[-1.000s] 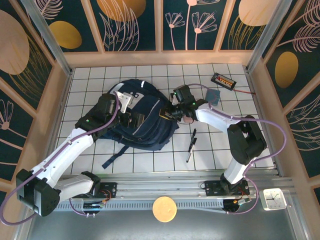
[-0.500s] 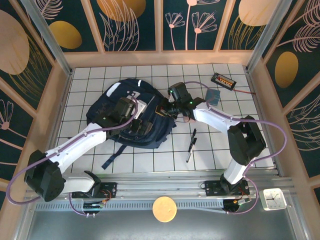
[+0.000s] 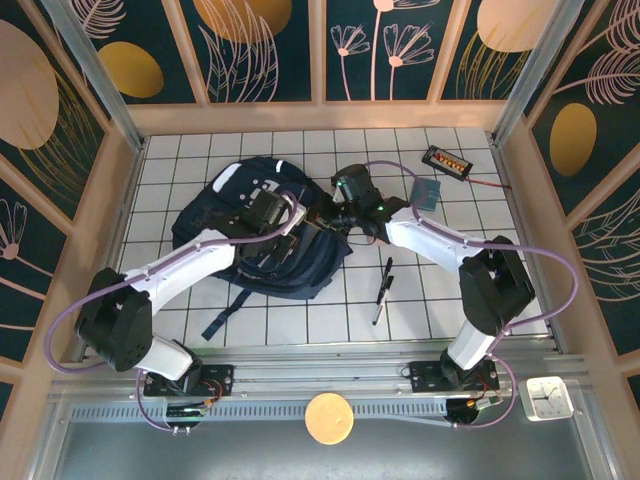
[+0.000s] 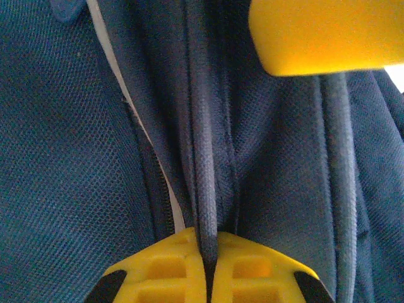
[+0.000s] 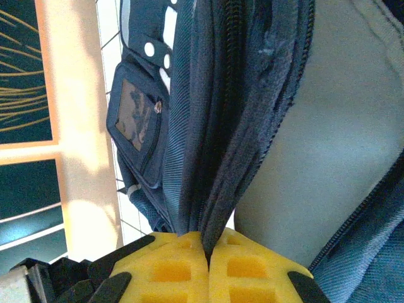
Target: Pack the student bag
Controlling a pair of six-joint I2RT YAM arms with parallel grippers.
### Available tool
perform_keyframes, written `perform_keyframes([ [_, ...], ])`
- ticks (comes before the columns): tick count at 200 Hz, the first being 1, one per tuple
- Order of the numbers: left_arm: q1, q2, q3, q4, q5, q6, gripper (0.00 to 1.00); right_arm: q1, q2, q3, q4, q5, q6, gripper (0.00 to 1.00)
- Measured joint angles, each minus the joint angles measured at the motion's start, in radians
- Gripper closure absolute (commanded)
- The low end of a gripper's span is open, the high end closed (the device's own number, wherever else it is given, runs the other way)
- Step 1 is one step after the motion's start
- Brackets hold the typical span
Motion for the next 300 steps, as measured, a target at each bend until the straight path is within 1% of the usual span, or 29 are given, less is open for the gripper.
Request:
perform_keyframes([
  [4, 0.000, 0.000, 0.007, -0.009, -0.003, -0.003, 1.00, -0.002, -0.002, 0.000, -0.003, 0.000, 0.000, 0.27],
  [8, 0.000, 0.000, 0.012, -0.014, -0.006, -0.004, 1.00, -0.002, -0.006, 0.000, -0.007, 0.001, -0.001, 0.18],
  [13, 0.000, -0.001, 0.019, -0.022, -0.008, -0.008, 1.00, -0.004, -0.014, 0.000, -0.018, 0.009, -0.005, 0.11],
  [22, 0.003, -0.014, 0.031, -0.035, -0.011, -0.008, 1.00, -0.013, -0.034, -0.009, -0.038, 0.014, -0.015, 0.01],
  [46, 0.012, -0.083, 0.043, -0.068, -0.006, 0.011, 1.00, -0.055, -0.098, -0.022, -0.054, 0.010, -0.043, 0.01],
  [66, 0.017, -0.145, 0.050, -0.100, 0.023, 0.047, 1.00, -0.083, -0.119, -0.020, -0.044, -0.013, -0.065, 0.01],
  [85, 0.018, -0.167, 0.050, -0.125, 0.060, 0.083, 1.00, -0.087, -0.095, -0.001, -0.031, -0.045, -0.071, 0.01],
  [106, 0.017, -0.167, 0.044, -0.143, 0.096, 0.113, 1.00, -0.083, -0.026, 0.056, -0.005, -0.079, -0.068, 0.01],
  [115, 0.017, -0.169, 0.040, -0.145, 0.109, 0.121, 1.00, -0.082, 0.008, 0.087, 0.001, -0.090, -0.068, 0.05],
  [122, 0.017, -0.171, 0.037, -0.145, 0.115, 0.127, 1.00, -0.080, 0.036, 0.114, 0.004, -0.095, -0.068, 0.12],
  [129, 0.017, -0.172, 0.035, -0.145, 0.117, 0.131, 1.00, -0.079, 0.060, 0.135, 0.012, -0.097, -0.067, 0.26],
  [138, 0.017, -0.175, 0.034, -0.145, 0.116, 0.134, 1.00, -0.076, 0.081, 0.150, 0.026, -0.100, -0.051, 0.54],
  [139, 0.017, -0.175, 0.034, -0.145, 0.115, 0.134, 0.98, -0.076, 0.082, 0.150, 0.027, -0.100, -0.050, 0.56],
  [142, 0.017, -0.175, 0.034, -0.145, 0.114, 0.134, 0.91, -0.075, 0.087, 0.152, 0.030, -0.102, -0.050, 0.63],
  [146, 0.017, -0.177, 0.034, -0.144, 0.112, 0.134, 0.71, -0.073, 0.093, 0.153, 0.036, -0.101, -0.041, 0.74],
  [150, 0.017, -0.179, 0.034, -0.144, 0.109, 0.133, 0.35, -0.071, 0.096, 0.153, 0.040, -0.101, -0.037, 0.84],
  [151, 0.017, -0.179, 0.034, -0.144, 0.109, 0.133, 0.18, -0.071, 0.097, 0.153, 0.040, -0.101, -0.035, 0.87],
  [152, 0.017, -0.179, 0.034, -0.144, 0.108, 0.134, 0.10, -0.071, 0.097, 0.153, 0.040, -0.101, -0.034, 0.90],
  [153, 0.017, -0.179, 0.034, -0.144, 0.107, 0.133, 0.05, -0.070, 0.098, 0.153, 0.040, -0.101, -0.033, 0.92],
  [154, 0.017, -0.180, 0.034, -0.144, 0.106, 0.133, 0.03, -0.070, 0.099, 0.153, 0.041, -0.101, -0.033, 0.95],
  [156, 0.017, -0.182, 0.034, -0.142, 0.105, 0.134, 0.02, -0.069, 0.100, 0.153, 0.044, -0.101, -0.029, 1.00],
  [179, 0.013, -0.237, 0.013, -0.087, 0.082, 0.122, 0.01, -0.060, 0.105, 0.153, 0.046, -0.094, 0.000, 1.00],
  [204, 0.013, -0.410, -0.057, -0.016, 0.072, 0.098, 0.01, -0.054, 0.111, 0.165, 0.039, -0.086, 0.016, 1.00],
  [221, 0.012, -0.467, -0.056, 0.009, 0.082, 0.080, 0.01, -0.050, 0.126, 0.207, 0.018, -0.085, 0.018, 1.00],
  [233, 0.006, -0.448, -0.038, 0.013, 0.082, 0.068, 0.01, -0.043, 0.136, 0.241, -0.002, -0.081, 0.019, 1.00],
  [248, -0.006, -0.381, -0.031, 0.020, 0.056, 0.047, 0.01, -0.032, 0.144, 0.277, -0.022, -0.071, 0.027, 1.00],
  [273, -0.013, -0.299, -0.042, 0.019, 0.026, 0.008, 0.01, -0.021, 0.145, 0.296, -0.037, -0.060, 0.039, 1.00],
  [294, -0.019, -0.265, -0.041, 0.027, -0.026, -0.026, 0.01, -0.020, 0.145, 0.301, -0.045, -0.055, 0.054, 1.00],
  [300, -0.020, -0.251, -0.040, 0.029, -0.045, -0.038, 0.03, -0.019, 0.145, 0.301, -0.045, -0.051, 0.061, 1.00],
])
